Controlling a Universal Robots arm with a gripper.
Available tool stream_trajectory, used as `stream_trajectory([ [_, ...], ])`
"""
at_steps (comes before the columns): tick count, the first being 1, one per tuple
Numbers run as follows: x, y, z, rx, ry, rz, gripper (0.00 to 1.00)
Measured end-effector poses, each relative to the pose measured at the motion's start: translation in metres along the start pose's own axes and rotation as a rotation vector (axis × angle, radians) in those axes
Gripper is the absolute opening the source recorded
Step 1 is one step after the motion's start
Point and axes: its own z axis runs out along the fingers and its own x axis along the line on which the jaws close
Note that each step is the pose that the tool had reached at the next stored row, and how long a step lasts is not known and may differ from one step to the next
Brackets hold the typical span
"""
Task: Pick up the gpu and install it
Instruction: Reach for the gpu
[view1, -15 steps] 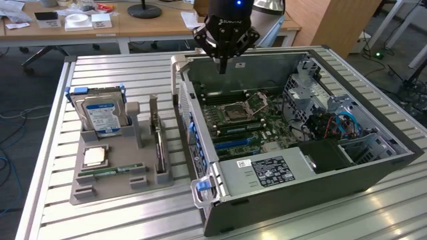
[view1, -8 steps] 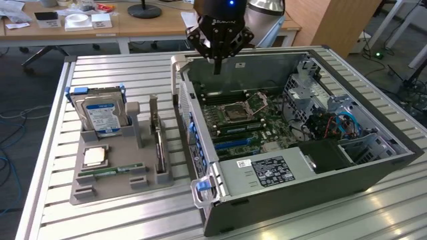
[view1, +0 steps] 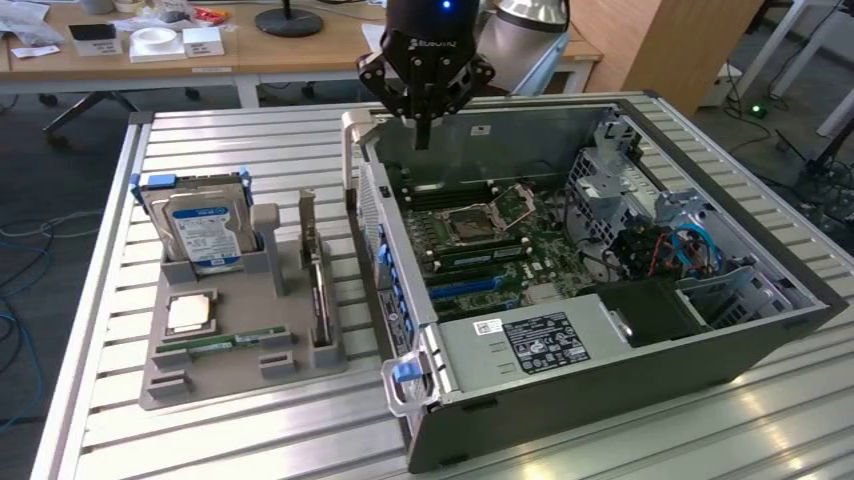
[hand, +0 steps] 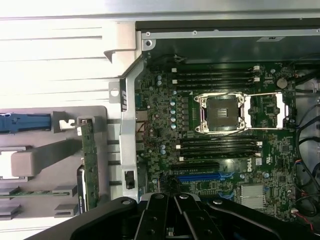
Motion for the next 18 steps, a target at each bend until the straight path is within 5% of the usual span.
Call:
stream_trajectory([
  [18,0.028,-0.0021,-0.0008,0.0000,0.0001,0.000,0.11],
])
